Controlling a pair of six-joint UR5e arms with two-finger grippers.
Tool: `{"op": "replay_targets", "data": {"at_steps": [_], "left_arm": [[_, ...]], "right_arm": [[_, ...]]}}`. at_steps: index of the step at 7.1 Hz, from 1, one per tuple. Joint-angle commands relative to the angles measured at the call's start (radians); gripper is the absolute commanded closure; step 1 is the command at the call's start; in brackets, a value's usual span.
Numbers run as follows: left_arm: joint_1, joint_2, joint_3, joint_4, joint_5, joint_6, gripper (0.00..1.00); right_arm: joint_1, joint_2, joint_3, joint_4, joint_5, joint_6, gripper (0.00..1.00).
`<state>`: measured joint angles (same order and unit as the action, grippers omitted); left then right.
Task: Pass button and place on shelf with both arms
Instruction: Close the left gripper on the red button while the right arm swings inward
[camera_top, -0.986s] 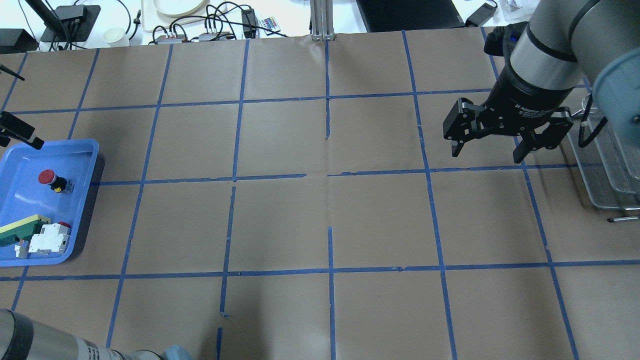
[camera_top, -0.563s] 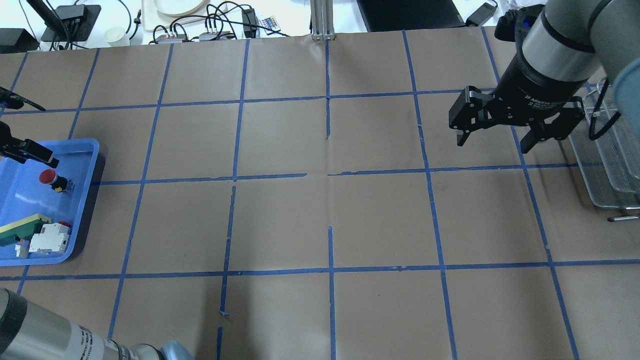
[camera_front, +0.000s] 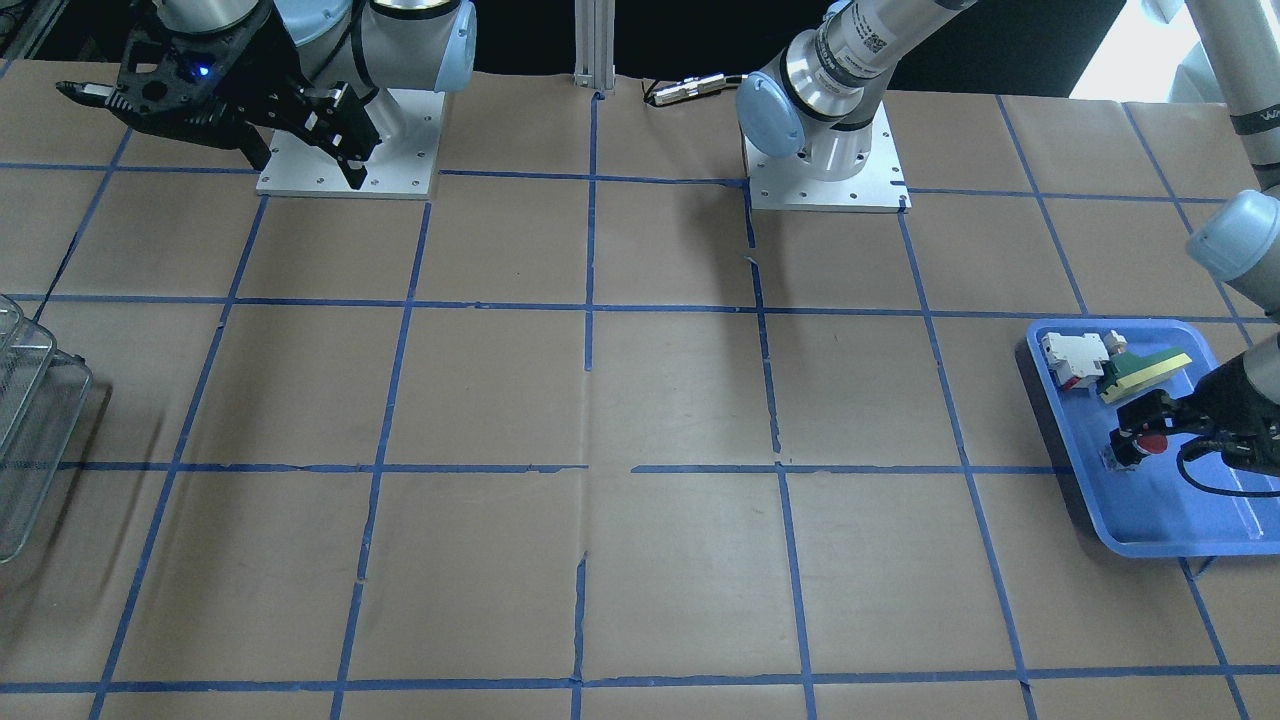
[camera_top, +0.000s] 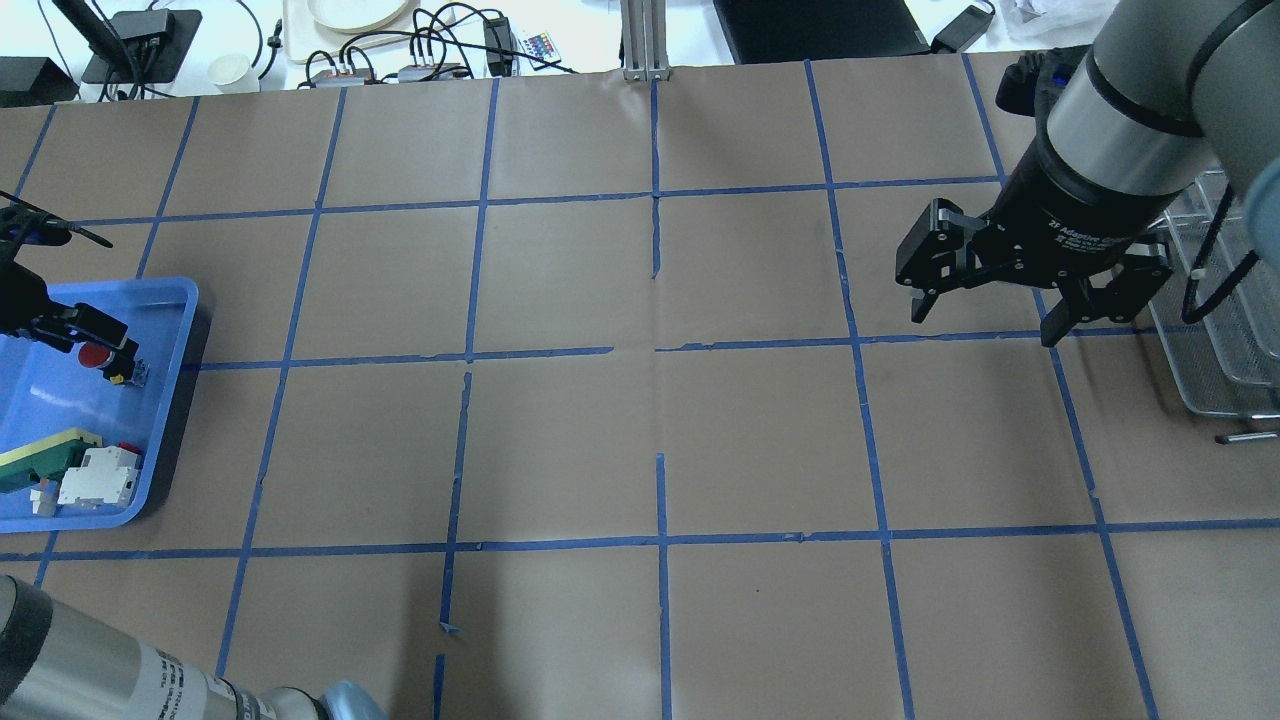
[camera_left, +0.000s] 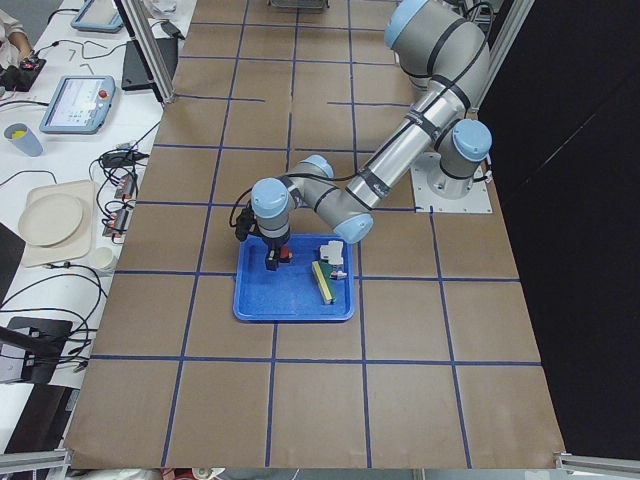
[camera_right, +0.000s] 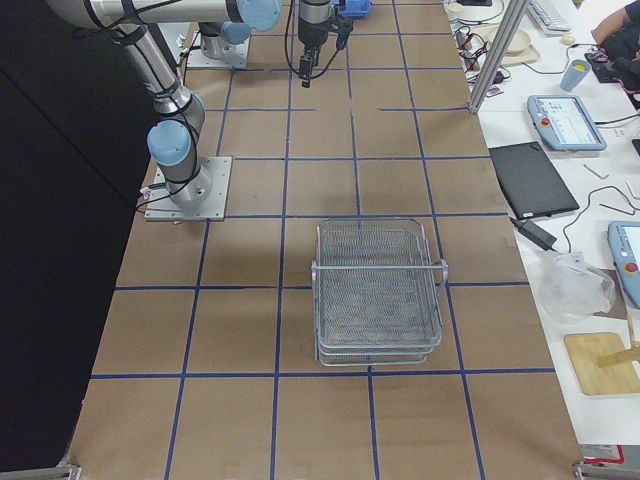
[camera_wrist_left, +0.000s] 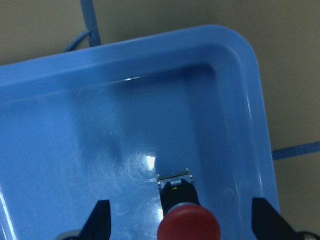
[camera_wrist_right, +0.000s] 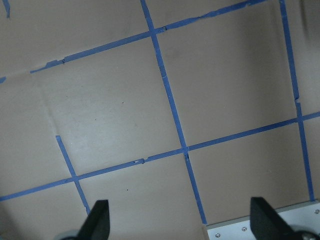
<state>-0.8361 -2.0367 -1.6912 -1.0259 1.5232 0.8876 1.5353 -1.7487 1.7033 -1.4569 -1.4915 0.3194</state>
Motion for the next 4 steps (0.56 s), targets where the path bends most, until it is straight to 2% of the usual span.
{"op": "replay_targets", "data": {"at_steps": [1, 2, 4], "left_arm": [[0.002, -0.008, -0.010, 0.018, 0.018, -0.013, 0.02], [0.002, -0.007, -0.011, 0.042, 0.020, -0.021, 0.03], [0.002, -0.008, -0.011, 0.043, 0.020, -0.021, 0.13]], "right_arm": [[-0.001, 0.000, 0.001, -0.005, 0.095, 0.284, 0.00], [-0.001, 0.001, 0.004, -0.003, 0.167, 0.294, 0.00], [-0.003, 0.070, 0.004, -0.005, 0.330, 0.297, 0.00]]}}
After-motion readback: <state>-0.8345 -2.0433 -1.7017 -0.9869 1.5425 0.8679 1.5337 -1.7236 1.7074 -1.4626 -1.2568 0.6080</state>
